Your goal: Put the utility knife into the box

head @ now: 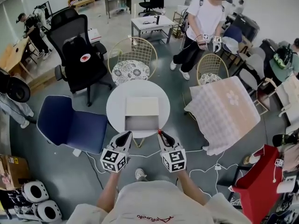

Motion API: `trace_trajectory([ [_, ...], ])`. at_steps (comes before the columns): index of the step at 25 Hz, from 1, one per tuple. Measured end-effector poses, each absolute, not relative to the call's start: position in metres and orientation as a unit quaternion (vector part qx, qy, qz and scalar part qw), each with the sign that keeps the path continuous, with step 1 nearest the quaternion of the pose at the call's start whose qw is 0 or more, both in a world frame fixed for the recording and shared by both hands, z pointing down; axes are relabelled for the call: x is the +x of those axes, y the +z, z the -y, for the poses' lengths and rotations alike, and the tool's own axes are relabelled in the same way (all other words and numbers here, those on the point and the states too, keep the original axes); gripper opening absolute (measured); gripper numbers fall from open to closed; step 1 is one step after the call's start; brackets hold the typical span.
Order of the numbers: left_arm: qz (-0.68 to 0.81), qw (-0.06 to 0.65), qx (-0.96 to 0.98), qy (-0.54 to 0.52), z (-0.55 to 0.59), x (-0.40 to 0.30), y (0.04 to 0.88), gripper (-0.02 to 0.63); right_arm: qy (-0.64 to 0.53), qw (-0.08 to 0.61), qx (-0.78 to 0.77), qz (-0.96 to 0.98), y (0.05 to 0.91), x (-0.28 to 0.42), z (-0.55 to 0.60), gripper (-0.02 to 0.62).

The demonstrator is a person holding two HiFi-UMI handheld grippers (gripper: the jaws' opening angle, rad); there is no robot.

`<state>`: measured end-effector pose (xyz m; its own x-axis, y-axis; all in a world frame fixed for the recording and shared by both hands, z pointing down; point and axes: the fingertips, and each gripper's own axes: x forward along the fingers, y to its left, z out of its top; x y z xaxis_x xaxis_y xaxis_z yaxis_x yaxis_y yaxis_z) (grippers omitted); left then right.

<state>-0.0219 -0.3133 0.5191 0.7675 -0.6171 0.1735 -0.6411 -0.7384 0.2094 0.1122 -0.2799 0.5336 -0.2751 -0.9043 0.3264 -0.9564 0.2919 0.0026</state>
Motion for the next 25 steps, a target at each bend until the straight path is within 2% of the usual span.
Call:
trace_trajectory([
  [16,0.406,0.134,0.902,0.059,0.344,-0.02,0.521,0.012,0.106,0.144,0.537,0.824,0.536,0.13,0.333,0.066],
  [25,0.43,0.186,0.88,0.077,0.327,-0.022,0.562,0.012,0.16,0.183,0.499,0.832,0.586,0.129,0.316,0.066],
])
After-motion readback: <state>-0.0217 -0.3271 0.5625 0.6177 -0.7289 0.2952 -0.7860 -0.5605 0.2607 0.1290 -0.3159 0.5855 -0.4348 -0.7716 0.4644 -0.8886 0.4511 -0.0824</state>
